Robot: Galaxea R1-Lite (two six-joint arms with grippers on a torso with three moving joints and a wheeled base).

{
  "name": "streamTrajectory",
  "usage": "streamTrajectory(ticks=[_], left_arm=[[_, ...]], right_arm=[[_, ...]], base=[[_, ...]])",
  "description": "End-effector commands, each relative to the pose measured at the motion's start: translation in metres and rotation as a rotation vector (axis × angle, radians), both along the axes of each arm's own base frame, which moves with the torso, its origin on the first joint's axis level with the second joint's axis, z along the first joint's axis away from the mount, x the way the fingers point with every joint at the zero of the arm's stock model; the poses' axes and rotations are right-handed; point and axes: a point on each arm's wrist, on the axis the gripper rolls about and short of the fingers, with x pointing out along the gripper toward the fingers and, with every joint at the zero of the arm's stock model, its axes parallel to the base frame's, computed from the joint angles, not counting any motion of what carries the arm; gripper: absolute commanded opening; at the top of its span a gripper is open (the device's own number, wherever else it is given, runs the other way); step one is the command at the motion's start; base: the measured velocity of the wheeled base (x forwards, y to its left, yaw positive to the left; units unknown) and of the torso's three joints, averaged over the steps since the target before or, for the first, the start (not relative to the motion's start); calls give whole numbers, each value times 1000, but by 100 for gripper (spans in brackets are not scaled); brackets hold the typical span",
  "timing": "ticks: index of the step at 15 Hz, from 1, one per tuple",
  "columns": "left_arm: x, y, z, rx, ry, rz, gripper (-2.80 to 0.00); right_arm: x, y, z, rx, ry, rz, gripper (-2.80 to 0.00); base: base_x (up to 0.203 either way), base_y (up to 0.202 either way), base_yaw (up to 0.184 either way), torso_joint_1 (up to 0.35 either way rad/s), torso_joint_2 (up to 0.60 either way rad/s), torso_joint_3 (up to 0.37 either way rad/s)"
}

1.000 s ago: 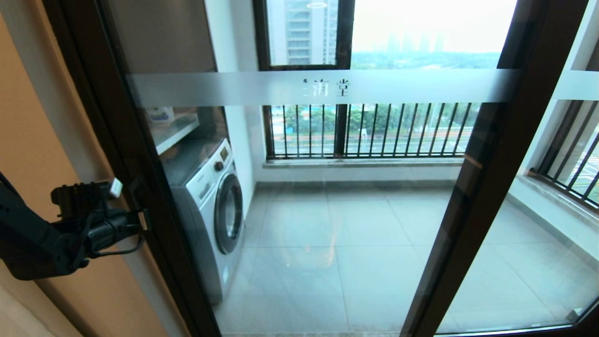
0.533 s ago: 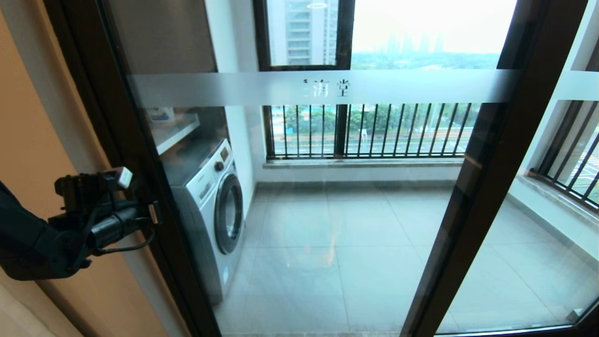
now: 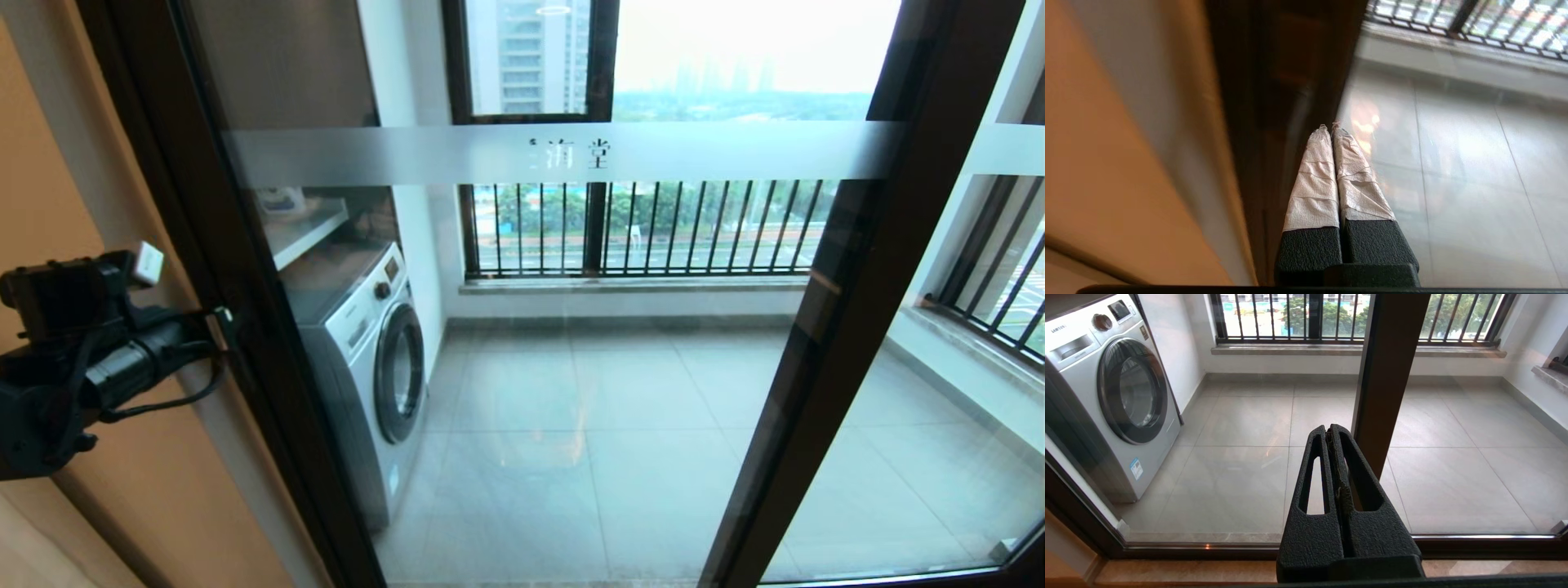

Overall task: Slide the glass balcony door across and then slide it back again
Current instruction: Open the slid door

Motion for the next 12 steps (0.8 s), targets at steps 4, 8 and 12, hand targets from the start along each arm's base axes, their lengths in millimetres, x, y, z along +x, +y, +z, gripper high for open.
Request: streamTrajectory(ticks=[4, 8, 12], left_arm=[[2, 39, -3, -14, -7, 49, -280], [25, 47, -14, -27, 41, 50, -280], [38, 50, -42, -41, 115, 49, -280]], right_arm=[[0, 0, 0, -1, 2, 0, -280], [0, 0, 0, 1, 2, 0, -280], [0, 0, 0, 1, 2, 0, -280]], base=[[0, 0, 0, 0, 0, 0], [0, 0, 0, 0, 0, 0], [0, 0, 0, 0, 0, 0]])
